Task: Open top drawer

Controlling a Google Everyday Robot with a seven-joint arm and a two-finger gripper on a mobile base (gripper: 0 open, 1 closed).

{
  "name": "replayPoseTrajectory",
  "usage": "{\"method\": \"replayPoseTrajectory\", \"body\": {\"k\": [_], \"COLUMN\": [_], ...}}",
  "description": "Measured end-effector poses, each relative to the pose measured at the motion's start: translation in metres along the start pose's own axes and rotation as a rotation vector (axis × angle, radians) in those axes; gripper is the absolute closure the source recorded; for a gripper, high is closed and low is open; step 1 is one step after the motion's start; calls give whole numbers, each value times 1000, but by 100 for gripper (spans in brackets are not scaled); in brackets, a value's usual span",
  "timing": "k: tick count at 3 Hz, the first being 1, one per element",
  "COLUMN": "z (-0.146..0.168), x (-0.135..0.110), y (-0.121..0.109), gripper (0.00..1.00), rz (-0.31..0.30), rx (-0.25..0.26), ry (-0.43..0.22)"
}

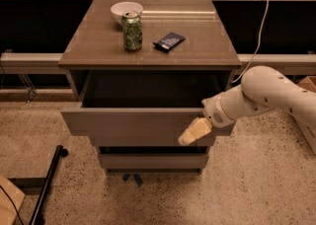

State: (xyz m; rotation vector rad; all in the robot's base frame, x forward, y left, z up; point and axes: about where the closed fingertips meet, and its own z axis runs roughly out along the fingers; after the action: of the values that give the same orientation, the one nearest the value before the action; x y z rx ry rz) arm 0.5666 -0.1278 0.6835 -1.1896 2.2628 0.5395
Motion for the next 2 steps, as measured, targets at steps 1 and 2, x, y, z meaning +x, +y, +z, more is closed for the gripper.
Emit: {"method": "replayPoseTrajectory", "body": {"k": [1, 2], "z": [-6, -6], "x": [15, 15], "y": [19, 19], "gripper": [17, 39], "rz": [19, 19], "rx": [-31, -31], "ry": [40, 40]}}
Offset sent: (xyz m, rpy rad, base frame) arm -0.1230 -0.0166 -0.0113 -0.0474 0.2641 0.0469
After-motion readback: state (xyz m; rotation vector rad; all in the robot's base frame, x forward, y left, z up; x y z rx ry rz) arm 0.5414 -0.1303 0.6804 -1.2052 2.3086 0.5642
